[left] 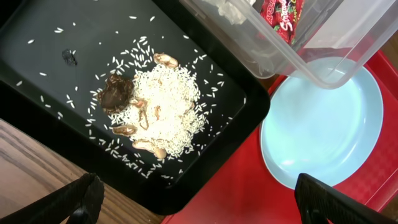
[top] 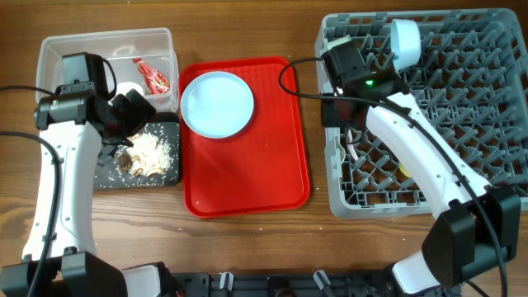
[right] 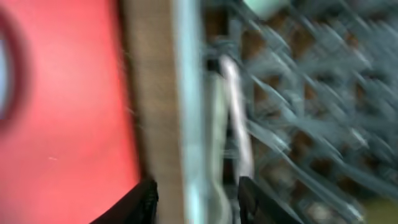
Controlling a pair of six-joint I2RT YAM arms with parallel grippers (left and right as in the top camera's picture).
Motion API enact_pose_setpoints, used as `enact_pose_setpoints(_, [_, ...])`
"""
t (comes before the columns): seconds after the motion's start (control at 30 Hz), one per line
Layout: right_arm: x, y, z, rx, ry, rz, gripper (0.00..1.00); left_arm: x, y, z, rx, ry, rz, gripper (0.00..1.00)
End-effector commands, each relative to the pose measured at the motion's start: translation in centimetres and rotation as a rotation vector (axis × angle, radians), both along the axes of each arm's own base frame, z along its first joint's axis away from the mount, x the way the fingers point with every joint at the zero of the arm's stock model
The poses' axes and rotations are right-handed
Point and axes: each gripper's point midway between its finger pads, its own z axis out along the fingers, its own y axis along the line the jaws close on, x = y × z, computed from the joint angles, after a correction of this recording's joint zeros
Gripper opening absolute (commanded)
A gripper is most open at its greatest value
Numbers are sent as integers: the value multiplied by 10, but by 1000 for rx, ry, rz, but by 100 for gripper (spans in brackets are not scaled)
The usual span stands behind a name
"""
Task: Sort waste into correct bins and load items into the dishwasher rack
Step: 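Grasp the light-blue plate on the red tray with the right gripper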
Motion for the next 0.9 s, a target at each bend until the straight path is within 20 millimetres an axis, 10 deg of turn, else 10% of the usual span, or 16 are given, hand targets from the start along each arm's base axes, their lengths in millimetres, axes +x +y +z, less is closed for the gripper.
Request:
enact_pose_setpoints(0.0, [24,78,32,291,-116,188,49,0,2,3,17,-8,-4,100])
enact_pose_setpoints(0.17, [55,147,40,419,-281,259,48,-6,8,2,53,19,6,100])
enact_pose_setpoints(0.43, [56,194,-123,353,-57,267,51,-6,8,2,53,19,6,100])
enact_pose_setpoints(0.53, [45,171,-151,233,8,177,23,-6,8,2,53,19,6,100])
enact_pose_setpoints(0.67, [59,145,-116,153,-73,127,4,-6,8,2,53,19,6,100])
enact_pose_setpoints(0.87, [75,49,23,-59,-308,95,4,-6,8,2,53,19,6,100])
